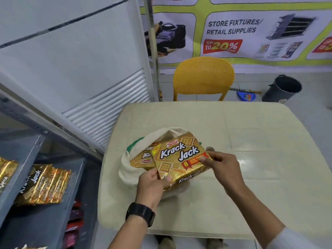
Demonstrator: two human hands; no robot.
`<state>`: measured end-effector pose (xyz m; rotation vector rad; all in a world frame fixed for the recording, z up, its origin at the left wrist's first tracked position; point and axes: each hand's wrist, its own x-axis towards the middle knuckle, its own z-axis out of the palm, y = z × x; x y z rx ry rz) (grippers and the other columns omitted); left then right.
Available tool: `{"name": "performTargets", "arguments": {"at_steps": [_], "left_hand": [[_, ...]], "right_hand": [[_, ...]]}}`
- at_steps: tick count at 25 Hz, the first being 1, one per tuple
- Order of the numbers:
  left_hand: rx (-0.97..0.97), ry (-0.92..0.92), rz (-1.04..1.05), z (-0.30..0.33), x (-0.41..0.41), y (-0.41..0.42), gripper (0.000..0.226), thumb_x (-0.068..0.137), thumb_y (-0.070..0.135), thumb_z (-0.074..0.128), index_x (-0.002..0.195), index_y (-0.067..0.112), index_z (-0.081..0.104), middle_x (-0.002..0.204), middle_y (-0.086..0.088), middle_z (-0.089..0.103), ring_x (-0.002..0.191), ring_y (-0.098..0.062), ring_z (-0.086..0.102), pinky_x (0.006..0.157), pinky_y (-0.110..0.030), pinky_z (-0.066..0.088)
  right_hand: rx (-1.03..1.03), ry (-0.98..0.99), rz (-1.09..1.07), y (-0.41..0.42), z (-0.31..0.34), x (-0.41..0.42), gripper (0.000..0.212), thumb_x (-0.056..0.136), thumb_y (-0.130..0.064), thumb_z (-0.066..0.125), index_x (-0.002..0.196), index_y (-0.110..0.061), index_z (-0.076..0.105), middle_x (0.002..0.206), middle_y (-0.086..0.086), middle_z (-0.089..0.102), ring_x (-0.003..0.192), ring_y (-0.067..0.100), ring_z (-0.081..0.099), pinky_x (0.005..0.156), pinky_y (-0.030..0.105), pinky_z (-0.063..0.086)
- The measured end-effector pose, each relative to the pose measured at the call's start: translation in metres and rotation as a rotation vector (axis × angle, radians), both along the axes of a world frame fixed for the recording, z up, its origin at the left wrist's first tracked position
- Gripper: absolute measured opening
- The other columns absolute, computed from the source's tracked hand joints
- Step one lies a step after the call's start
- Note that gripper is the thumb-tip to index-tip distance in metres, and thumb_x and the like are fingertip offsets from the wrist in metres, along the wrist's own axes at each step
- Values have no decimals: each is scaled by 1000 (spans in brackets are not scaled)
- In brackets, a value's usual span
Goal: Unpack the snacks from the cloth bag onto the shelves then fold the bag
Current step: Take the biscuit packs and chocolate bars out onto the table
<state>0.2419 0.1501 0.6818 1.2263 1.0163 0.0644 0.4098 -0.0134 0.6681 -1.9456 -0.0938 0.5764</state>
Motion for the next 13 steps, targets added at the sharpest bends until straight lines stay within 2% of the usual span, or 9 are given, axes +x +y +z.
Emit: {"name": "performTargets", "arguments": {"at_steps": [2,5,7,9,11,13], "left_hand": [[47,-44,-48,-2,37,-33,37,85,-5,72,109,24,74,104,13,79,99,-3,74,75,-16,57],[129,-58,-142,-15,119,-93,42,83,-7,72,104,30,73,107,11,78,105,-10,72,90,-32,57],[126,-42,-199,-29,179,-135,41,82,-8,71,100,29,71,106,9,77,105,-16,71,95,-39,56],[45,-12,-272,-46,233,-173,42,84,-6,69,110,27,68,111,6,75,109,-19,69,100,-42,54],[-31,-19,-335,-69,283,-208,48,85,0,68,124,27,63,119,6,72,114,-19,66,102,-40,53],[-70,-43,-377,-94,316,-231,54,84,5,68,129,33,58,122,11,71,116,-15,65,96,-32,53]], "right_hand": [[12,23,-84,-38,-4,25,26,77,-22,86,102,-21,83,87,-12,80,82,2,74,74,25,54],[10,32,-235,-103,-17,84,28,77,-15,86,105,-17,81,86,-11,79,79,2,73,68,21,51],[2,59,-340,-144,-32,130,31,77,-10,86,108,-14,80,86,-10,77,78,2,70,66,19,49],[-14,102,-434,-181,-53,175,36,77,-6,85,112,-11,78,85,-8,74,80,7,69,71,24,50],[-53,133,-495,-215,-78,218,39,76,-3,85,114,-9,77,89,0,75,82,17,69,80,29,49],[-102,145,-562,-238,-104,246,37,77,-3,85,113,-9,78,99,8,78,85,23,67,81,30,48]]}}
